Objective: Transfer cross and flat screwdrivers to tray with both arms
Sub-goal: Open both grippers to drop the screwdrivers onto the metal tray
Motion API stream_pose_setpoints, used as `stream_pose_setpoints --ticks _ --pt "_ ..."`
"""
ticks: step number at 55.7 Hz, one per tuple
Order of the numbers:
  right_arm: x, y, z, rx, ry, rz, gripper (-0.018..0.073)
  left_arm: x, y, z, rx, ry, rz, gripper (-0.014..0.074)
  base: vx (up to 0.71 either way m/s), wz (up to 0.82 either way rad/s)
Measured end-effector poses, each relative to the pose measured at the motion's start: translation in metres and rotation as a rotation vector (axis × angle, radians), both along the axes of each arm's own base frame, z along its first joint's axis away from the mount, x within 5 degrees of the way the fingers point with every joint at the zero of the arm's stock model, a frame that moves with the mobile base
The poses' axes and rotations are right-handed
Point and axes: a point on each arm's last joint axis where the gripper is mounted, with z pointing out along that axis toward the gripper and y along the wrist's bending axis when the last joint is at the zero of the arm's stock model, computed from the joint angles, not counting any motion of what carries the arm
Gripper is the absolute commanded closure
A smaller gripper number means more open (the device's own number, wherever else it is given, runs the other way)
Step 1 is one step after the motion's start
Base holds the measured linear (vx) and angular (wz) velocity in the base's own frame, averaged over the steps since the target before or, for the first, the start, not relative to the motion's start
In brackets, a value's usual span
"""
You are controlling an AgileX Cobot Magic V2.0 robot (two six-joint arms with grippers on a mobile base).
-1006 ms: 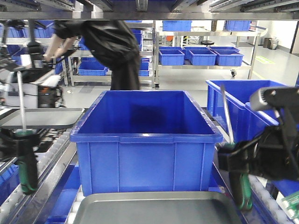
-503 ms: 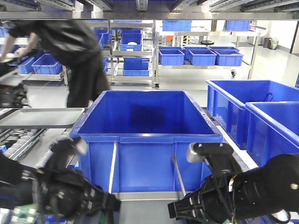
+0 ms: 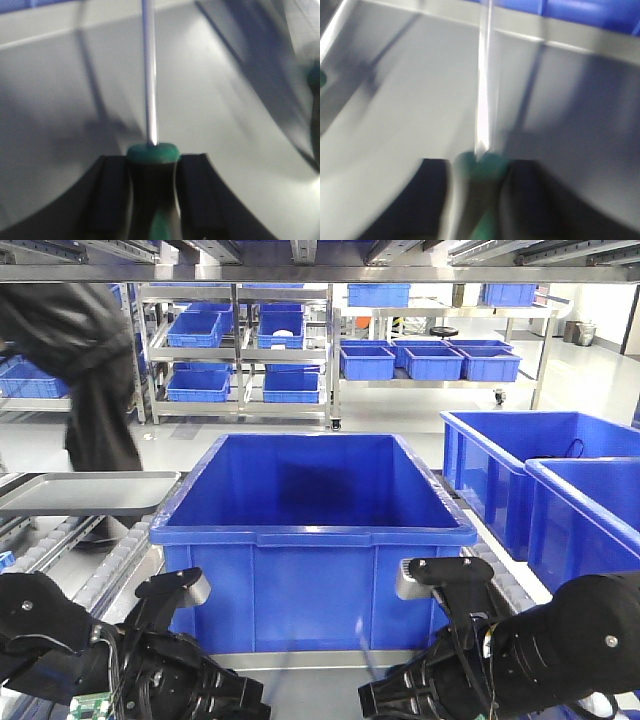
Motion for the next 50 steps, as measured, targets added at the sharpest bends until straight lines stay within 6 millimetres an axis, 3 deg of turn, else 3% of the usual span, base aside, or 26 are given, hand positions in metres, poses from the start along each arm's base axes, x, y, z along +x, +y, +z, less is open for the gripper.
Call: stream_pose_setpoints --ticks 8,14,26,34,41,50 --pt "0.0 -0.001 0.007 0.018 -0.043 -0.007 -0.002 -0.002 0.003 0.013 -0.013 -0.061 0.016 0.016 0.0 0.0" --pt "-0.009 -0.005 0.024 0.046 -0.1 -0.009 -0.0021 -0.008 0.007 0.031 -0.036 -0.136 0.035 0.016 0.0 0.0" --pt "-0.042 -0.023 0.076 0.114 -0.284 -0.008 -0.0021 -0.037 0.026 0.097 -0.12 -0.424 0.098 0.016 0.0 0.0" --pt "-0.06 -0.032 0.098 0.145 -0.378 -0.009 -0.0021 -0.066 0.041 0.136 -0.168 -0.601 0.112 0.016 0.0 0.0" --pt "-0.072 -0.038 0.11 0.166 -0.427 -0.01 -0.0021 -0.083 0.048 0.151 -0.196 -0.662 0.113 0.0163 0.0 0.0" --pt "-0.077 -0.04 0.114 0.174 -0.444 -0.01 -0.0021 -0.09 0.051 0.157 -0.207 -0.688 0.114 0.0163 0.0 0.0"
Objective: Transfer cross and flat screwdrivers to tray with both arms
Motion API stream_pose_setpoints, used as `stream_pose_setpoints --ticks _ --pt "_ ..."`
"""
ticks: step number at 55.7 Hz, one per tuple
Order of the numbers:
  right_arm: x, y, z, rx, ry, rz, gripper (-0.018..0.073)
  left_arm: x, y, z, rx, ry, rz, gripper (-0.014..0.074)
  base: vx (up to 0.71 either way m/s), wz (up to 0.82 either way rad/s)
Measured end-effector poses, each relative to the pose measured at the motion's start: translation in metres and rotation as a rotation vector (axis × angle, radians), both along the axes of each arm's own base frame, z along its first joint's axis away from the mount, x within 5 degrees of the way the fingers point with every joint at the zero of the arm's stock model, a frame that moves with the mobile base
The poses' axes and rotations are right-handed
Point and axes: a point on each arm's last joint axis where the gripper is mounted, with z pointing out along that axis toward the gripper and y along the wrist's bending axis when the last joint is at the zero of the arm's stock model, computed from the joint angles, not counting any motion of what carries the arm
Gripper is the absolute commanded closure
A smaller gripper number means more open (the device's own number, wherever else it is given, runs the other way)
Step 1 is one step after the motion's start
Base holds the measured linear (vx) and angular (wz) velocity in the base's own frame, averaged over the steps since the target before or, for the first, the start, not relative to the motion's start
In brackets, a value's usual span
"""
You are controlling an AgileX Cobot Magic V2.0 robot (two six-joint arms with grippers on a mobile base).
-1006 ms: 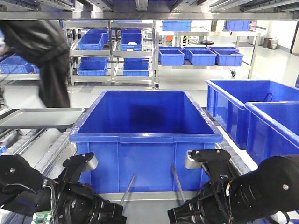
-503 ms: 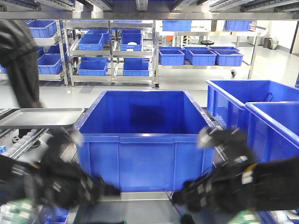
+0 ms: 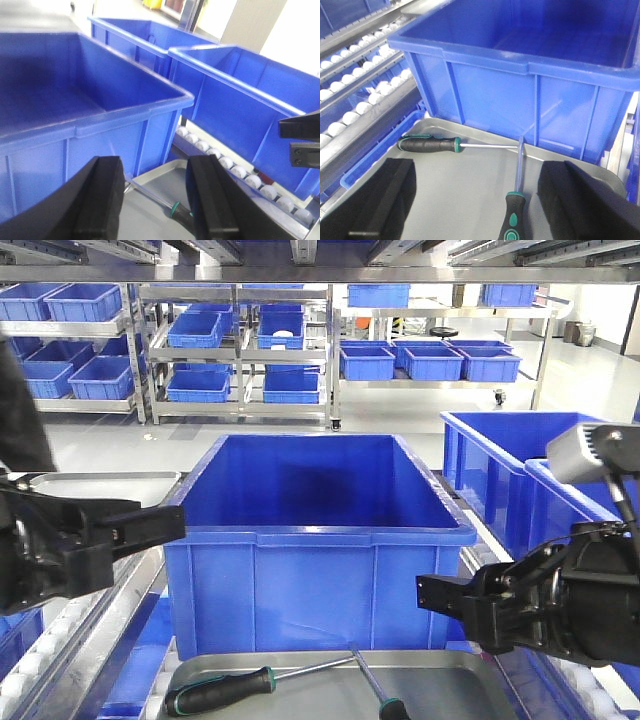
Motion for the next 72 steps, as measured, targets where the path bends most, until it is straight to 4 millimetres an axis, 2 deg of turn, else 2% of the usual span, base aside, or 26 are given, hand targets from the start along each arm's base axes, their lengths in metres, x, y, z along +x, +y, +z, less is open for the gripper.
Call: stream_pose_setpoints --ticks 13,21,29,35,43,48,58,65,72 --pt "0.0 0.0 0.0 -0.002 0.002 0.001 -0.0021 0.0 0.001 0.0 0.013 -0.011 0.004 0.0176 0.0 0.0" --pt "0.0 0.0 -0.001 -0.005 0.006 0.001 -0.0021 -0.019 0.017 -0.009 0.082 -0.076 0.071 0.0281 0.0 0.0" --pt "0.0 0.0 -0.001 -0.005 0.006 0.001 -0.0021 -0.049 0.048 -0.045 0.083 -0.112 0.234 0.0471 0.0 0.0" --pt "0.0 0.0 -0.001 -0.005 0.006 0.001 -0.0021 -0.07 0.072 -0.088 0.084 -0.115 0.371 0.0603 0.0 0.0" --pt "0.0 0.0 -0.001 -0.005 0.006 0.001 -0.0021 -0.098 0.095 -0.144 0.125 -0.1 0.516 0.0603 0.0 0.0" --pt "0.0 0.0 -0.001 -0.005 0.007 0.002 -0.0021 -0.113 0.104 -0.169 0.134 -0.123 0.582 0.0602 0.0 0.0" --pt "0.0 0.0 -0.001 -0.005 0.007 0.002 -0.0021 -0.132 0.111 -0.202 0.109 -0.202 0.674 0.0602 0.0 0.0" --pt "0.0 0.0 -0.001 -0.004 0.009 0.002 -0.002 -0.133 0.112 -0.223 0.115 -0.189 0.691 0.0602 0.0 0.0" --pt "0.0 0.0 -0.001 -0.006 0.009 0.002 -0.002 -0.134 0.112 -0.229 0.128 -0.155 0.687 0.0602 0.0 0.0"
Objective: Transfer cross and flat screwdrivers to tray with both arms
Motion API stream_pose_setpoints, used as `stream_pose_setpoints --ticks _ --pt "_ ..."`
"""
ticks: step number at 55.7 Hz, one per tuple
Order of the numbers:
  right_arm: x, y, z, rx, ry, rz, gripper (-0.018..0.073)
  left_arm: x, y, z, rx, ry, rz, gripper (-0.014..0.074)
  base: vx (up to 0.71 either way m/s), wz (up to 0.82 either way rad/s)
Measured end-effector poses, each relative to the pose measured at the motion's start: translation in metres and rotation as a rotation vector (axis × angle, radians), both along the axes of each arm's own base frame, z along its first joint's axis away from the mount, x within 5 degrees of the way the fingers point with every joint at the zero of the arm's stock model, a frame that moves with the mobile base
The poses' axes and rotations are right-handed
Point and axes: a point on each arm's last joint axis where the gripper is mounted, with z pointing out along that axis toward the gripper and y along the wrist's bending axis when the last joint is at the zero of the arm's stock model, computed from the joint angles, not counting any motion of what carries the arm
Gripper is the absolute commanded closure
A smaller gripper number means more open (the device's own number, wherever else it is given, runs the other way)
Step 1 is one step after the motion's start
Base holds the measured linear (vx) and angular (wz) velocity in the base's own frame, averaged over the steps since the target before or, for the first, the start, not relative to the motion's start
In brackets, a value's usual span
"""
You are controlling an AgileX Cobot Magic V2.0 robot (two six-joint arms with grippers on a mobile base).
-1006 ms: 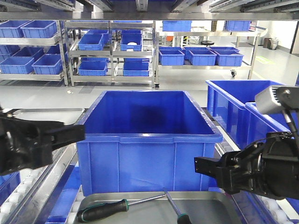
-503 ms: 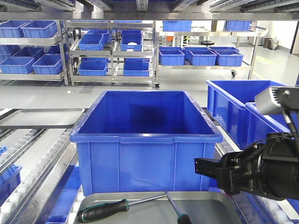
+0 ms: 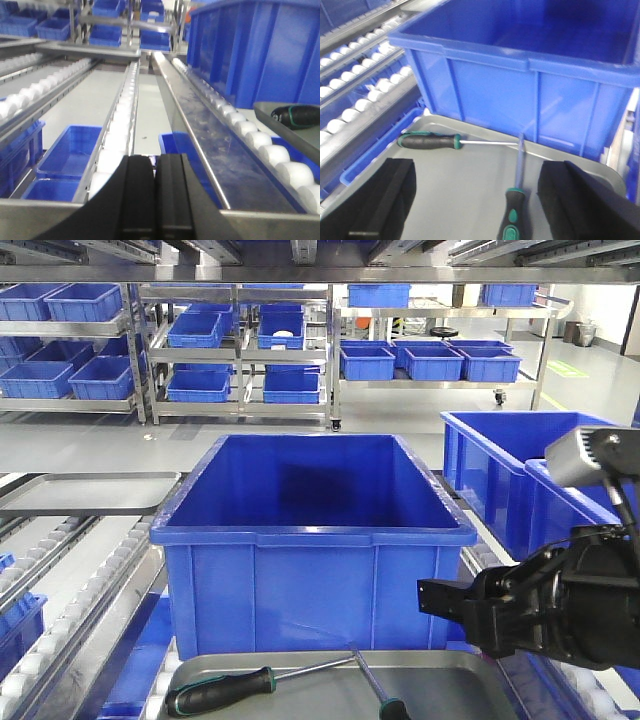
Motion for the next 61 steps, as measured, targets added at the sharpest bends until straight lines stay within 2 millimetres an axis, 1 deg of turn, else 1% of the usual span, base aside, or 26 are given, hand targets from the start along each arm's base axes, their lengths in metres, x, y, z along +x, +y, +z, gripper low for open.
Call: stream_pose_setpoints --ticks 30,37,40,43,47,48,49,50,55,61 --pt "0.0 0.0 0.0 -0.002 0.005 0.001 -0.002 0.0 0.0 0.0 0.0 0.002 0.0 0.0602 0.0 0.0" --pt "-0.004 -0.003 0.001 -0.013 -0.014 -0.001 0.0009 0.0 0.0 0.0 0.001 0.002 0.0 0.0602 0.0 0.0" --pt "-0.012 -0.009 0.002 -0.008 -0.04 -0.012 0.0036 0.0 0.0 0.0 0.001 0.002 0.0 0.0602 0.0 0.0" --pt "-0.02 -0.019 -0.001 0.008 -0.072 -0.044 0.0064 0.0 0.0 0.0 0.001 0.002 0.0 0.0602 0.0 0.0" --pt "-0.04 -0.042 -0.008 0.041 -0.144 -0.131 0.0109 0.0 0.0 0.0 0.001 0.002 0.0 0.0602 0.0 0.0" --pt "-0.044 -0.046 -0.014 0.041 -0.146 -0.147 0.0117 0.0 0.0 0.0 0.001 0.002 0.0 0.0602 0.0 0.0" --pt "-0.05 -0.052 -0.014 0.05 -0.172 -0.171 0.0129 0.0 0.0 0.0 0.001 0.002 0.0 0.0602 0.0 0.0" --pt "-0.057 -0.057 -0.018 0.053 -0.187 -0.195 0.0138 0.0 0.0 0.0 0.002 0.002 0.0 0.0602 0.0 0.0" --pt "-0.085 -0.077 -0.038 0.036 -0.266 -0.284 0.0208 0.0 0.0 0.0 0.002 0.002 0.0 0.0602 0.0 0.0" --pt "-0.112 -0.093 -0.069 -0.018 -0.347 -0.394 0.0328 0.0 0.0 0.0 0.002 0.004 0.0 0.0602 0.0 0.0"
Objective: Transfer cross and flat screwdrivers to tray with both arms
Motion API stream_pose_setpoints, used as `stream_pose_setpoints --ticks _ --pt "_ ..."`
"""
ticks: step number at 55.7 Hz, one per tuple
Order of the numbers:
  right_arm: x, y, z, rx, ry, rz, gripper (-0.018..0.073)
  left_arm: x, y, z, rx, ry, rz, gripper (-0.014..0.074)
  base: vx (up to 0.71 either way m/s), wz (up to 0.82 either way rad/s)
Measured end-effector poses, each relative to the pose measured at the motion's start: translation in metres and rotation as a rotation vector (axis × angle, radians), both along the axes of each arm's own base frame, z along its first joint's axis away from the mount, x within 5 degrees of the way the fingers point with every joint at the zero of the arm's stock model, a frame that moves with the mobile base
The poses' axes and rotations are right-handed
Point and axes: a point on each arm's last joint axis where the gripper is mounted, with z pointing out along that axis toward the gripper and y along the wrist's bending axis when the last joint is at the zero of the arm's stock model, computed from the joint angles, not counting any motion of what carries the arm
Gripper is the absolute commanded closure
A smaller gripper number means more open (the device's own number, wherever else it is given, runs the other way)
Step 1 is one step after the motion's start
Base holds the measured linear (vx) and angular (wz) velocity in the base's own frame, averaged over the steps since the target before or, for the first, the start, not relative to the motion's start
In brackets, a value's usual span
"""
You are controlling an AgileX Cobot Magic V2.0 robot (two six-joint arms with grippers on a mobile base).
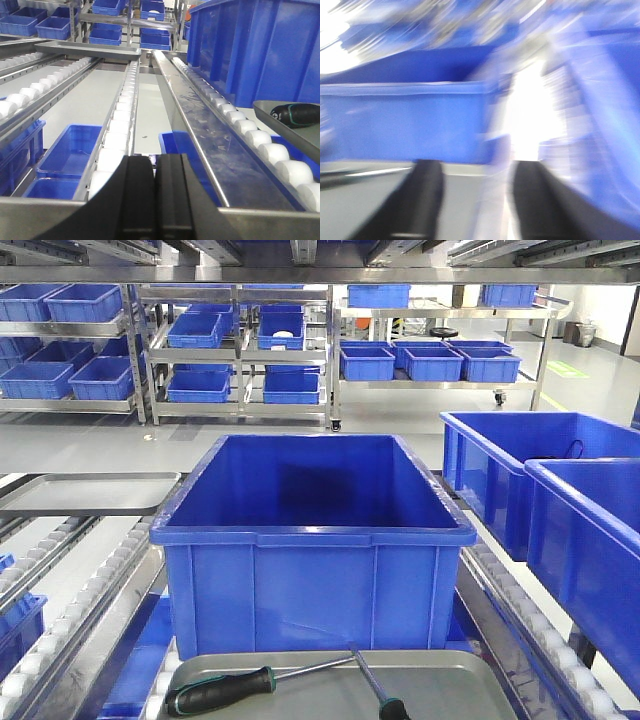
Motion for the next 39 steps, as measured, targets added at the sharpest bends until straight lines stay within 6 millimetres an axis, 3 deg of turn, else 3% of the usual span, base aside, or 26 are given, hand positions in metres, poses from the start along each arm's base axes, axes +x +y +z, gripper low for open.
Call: stream_pose_setpoints --ticks 12,24,39 --pt "-0.023 -0.009 -0.069 -0.014 -0.043 -0.1 0.0573 0.0 0.0 0.0 0.001 0.0 0.0 0.0602 0.0 0.0" --pt "-0.024 -0.011 -0.126 -0.071 -0.099 -0.116 0.057 0.0 0.0 0.0 0.001 0.001 0.0 0.0602 0.0 0.0" --pt "-0.023 -0.011 -0.126 -0.078 -0.192 -0.12 0.057 0.0 0.0 0.0 0.001 0.0 0.0 0.0602 0.0 0.0"
